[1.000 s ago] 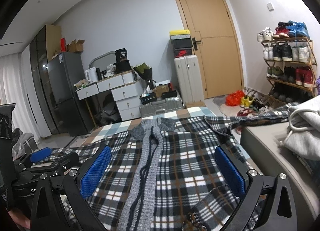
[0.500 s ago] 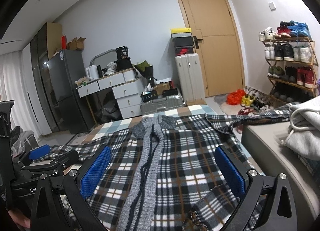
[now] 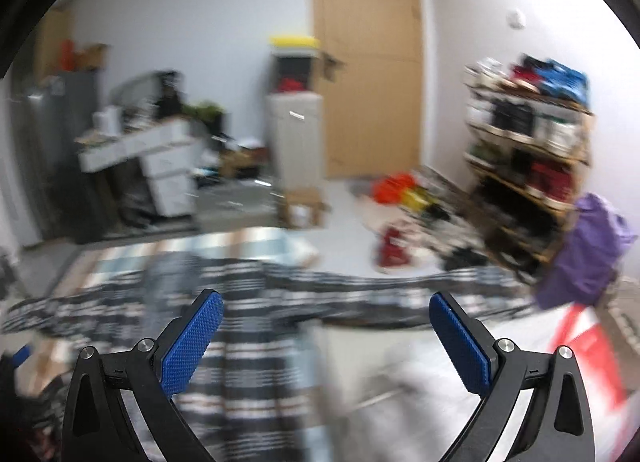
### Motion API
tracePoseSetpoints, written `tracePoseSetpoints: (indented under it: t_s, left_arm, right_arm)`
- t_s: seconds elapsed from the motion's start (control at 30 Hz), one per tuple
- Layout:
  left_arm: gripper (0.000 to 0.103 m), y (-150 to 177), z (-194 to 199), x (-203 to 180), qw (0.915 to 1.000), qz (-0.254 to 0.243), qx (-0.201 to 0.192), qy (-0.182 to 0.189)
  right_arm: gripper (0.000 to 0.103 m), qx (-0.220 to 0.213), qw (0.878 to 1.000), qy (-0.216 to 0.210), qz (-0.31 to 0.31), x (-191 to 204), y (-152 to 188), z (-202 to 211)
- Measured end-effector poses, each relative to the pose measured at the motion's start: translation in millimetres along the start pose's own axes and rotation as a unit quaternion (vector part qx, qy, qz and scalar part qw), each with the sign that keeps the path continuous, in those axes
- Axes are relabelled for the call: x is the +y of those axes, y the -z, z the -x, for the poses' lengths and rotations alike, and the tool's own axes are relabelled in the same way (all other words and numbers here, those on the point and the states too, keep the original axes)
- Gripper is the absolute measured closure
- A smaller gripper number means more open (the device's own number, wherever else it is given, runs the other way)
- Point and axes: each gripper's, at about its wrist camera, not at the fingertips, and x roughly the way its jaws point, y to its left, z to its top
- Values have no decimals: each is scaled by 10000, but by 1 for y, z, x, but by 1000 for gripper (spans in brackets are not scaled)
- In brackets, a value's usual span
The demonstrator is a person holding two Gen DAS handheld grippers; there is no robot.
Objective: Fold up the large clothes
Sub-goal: 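Reach down and grasp the grey knit sleeve cuff with the right gripper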
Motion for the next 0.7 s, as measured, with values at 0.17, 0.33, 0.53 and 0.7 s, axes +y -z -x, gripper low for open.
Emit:
tracePoseSetpoints:
  t_s: [0.17,0.33,0.53,0.7]
  left_arm:
    - [1,3,-15,-1,9998,-54,215,-28]
    - [1,9,-31,0,9987,-87,507,-26]
    - [1,14,-39,-3,9968,-128,783,89]
    - [1,15,-38,-10,9963,-253,820,81]
  right_arm:
    - [0,1247,9772,-54,-1717,-136,-35,-96]
    - [0,2344,9139,386,-3293,-223,-16,-163]
    - [0,3111,9125,1171,-2384,-227,-12,-210]
    - [39,3568,9007,1269,-2131,-227,2,-244]
